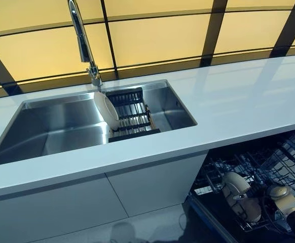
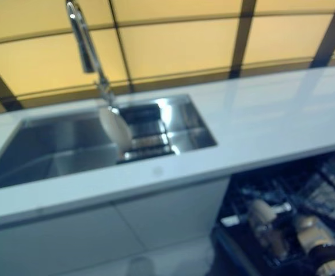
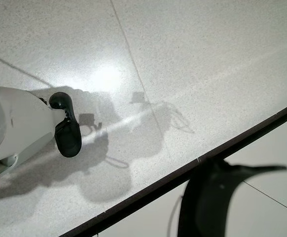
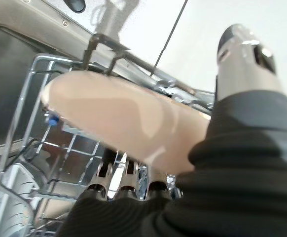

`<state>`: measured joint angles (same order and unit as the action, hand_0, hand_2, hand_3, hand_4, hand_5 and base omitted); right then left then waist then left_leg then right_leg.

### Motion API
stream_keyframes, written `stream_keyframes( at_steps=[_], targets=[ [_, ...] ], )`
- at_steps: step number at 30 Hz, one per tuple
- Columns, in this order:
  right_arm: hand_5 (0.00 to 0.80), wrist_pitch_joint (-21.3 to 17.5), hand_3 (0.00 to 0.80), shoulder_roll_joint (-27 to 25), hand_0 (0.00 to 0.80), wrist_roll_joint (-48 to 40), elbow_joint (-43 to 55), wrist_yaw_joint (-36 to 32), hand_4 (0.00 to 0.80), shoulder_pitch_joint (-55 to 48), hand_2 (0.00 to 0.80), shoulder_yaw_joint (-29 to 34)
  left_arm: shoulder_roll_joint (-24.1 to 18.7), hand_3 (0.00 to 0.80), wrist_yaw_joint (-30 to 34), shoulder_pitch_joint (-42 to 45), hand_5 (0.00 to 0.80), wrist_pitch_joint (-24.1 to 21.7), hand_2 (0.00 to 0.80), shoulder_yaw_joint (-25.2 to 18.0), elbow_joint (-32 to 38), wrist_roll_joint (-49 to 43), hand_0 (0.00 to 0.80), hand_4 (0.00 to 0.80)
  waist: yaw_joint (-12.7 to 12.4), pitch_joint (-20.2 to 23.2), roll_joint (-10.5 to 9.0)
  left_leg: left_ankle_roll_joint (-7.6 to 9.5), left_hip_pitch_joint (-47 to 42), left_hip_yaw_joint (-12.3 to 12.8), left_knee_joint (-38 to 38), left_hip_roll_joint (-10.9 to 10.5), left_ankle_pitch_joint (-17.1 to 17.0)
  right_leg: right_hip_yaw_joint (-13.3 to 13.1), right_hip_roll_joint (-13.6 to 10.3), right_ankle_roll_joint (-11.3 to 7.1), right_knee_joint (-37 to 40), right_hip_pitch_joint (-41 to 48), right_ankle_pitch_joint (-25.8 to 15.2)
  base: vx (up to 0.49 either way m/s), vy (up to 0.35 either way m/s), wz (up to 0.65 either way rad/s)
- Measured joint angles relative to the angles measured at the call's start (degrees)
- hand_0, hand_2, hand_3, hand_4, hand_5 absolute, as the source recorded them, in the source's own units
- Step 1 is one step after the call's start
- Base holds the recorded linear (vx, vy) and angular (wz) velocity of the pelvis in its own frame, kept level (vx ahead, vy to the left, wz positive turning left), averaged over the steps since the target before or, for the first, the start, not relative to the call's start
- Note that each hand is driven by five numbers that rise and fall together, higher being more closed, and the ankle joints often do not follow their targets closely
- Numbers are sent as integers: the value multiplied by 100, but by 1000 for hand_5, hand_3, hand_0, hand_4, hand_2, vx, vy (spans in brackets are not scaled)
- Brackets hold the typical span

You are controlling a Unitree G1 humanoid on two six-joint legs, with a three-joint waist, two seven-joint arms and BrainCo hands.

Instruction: Take plates into dishwasher

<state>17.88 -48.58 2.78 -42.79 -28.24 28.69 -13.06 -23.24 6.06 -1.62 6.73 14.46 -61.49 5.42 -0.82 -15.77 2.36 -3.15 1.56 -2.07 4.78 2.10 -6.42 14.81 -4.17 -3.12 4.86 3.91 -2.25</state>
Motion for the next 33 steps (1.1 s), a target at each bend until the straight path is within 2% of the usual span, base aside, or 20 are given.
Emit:
stream_keyframes(
  at_steps=[4, 5, 10, 15, 20, 22, 28, 31, 33],
  targets=[
    [0, 10, 0, -182, 0, -15, 269, -40, 0, 0, 0, 5, -6, 0, 1, -33, 0, 32, 0, 0, 11, -17, 0, 0, -6, 23, -114, 1, -11, 9, 0, 0, -1, -4, 0, 1, -1, 7, -1, 0, 0, 0],
    [0, 86, 0, -240, 0, -20, 419, -53, 0, -1, 0, 121, -27, 0, 2, -32, 0, 33, 0, -6, -9, -17, 0, 0, -4, 11, -212, 1, -38, 14, 2, 0, 0, -7, -1, 1, -1, 30, -1, 0, 0, 0],
    [0, 302, 0, -521, 0, -162, 671, -159, 0, -16, 0, 359, -48, 0, 5, -45, 0, 31, 0, -126, -20, -17, 0, 0, -4, 24, -427, 3, -98, 33, 7, -1, 1, -20, -5, -3, -1, 82, 1, 0, 0, 0],
    [0, 393, 0, -1040, 0, -207, 664, -249, 0, -20, 0, 462, -47, 0, 3, -52, 0, 32, 0, -227, -30, -18, 0, 0, 2, 59, -495, 5, -113, 49, 6, 3, 1, -34, -4, -3, -1, 92, -3, 4, 13, -1],
    [0, 550, 0, -1331, 0, -251, 650, -279, 0, 21, 0, 659, -38, 0, 3, -57, 0, 28, 0, -227, -64, -17, 0, 0, 1, 68, -515, 7, -192, 80, 8, 3, 5, -72, -3, 4, -1, 153, -7, 7, 29, -3],
    [0, 639, 0, -1525, 0, -290, 641, -332, 0, 45, 0, 672, -44, 0, -6, -57, 0, 24, 0, -228, -77, -17, 0, 0, 0, 90, -550, 9, -214, 155, 7, 17, 7, -109, 4, 3, -1, 162, -7, 18, 48, -7],
    [0, 667, 0, -1861, 0, -110, -31, -421, 0, 111, 0, 701, -46, 0, -17, -51, 0, 12, 0, -228, -223, -16, 0, 0, -9, 257, -745, 7, -234, 196, 7, 31, 11, -156, 13, -17, -1, 164, 7, 9, 11, -3],
    [0, 683, 0, -2080, 0, -155, -303, -226, 0, 150, 0, 821, -48, 0, -29, -41, 0, 17, 0, -227, -279, -16, 0, 0, -12, 313, -813, 8, -233, 195, 7, 31, 11, -156, 13, -18, -1, 165, 6, -4, -10, 0],
    [0, 824, 0, -2261, 0, -396, -305, 161, 0, 301, 0, 904, -48, 0, -37, 17, 0, 9, 0, -225, -324, -15, 0, 0, 8, 362, -839, 7, -236, 203, 7, 38, 11, -165, 19, -19, -1, 163, 7, 0, 0, 0]
  ],
)
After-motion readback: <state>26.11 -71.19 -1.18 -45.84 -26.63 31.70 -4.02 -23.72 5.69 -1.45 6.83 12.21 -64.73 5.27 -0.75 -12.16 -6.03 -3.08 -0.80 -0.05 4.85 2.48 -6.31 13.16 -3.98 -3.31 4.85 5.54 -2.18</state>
